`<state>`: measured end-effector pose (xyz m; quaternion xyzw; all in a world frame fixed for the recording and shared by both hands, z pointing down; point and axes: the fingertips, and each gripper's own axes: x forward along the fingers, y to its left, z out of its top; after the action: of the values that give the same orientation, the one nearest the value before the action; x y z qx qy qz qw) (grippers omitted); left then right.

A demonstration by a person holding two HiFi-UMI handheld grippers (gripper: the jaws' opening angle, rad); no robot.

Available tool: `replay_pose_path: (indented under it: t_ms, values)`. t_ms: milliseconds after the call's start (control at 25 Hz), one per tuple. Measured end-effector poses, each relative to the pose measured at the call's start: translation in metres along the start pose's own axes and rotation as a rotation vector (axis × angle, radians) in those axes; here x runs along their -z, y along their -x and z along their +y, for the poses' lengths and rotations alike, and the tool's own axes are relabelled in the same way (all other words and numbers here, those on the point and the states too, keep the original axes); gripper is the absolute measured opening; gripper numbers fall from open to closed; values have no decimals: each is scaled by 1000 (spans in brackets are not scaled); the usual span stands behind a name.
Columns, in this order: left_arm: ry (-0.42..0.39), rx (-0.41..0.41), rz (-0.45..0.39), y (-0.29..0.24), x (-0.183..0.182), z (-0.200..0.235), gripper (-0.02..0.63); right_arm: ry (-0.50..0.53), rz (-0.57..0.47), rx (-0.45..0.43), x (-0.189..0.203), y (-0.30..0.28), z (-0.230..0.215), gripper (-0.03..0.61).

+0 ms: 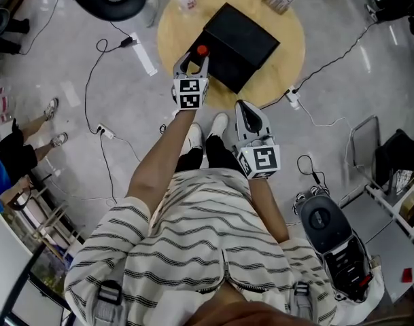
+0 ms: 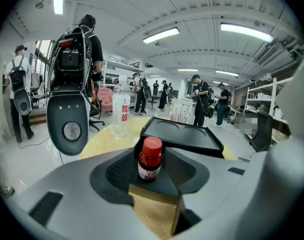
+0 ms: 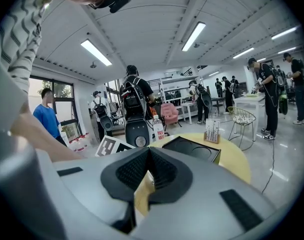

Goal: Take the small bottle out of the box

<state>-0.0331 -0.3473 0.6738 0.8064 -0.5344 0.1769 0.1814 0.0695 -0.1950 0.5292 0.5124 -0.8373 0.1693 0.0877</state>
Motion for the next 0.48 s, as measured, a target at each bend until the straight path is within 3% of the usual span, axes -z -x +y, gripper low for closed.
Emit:
replay_pose_path:
  t_ms: [480]
  values:
    - [-3,1,10,-18,-2,-3,184,-7,6,12,4,8,-6,18]
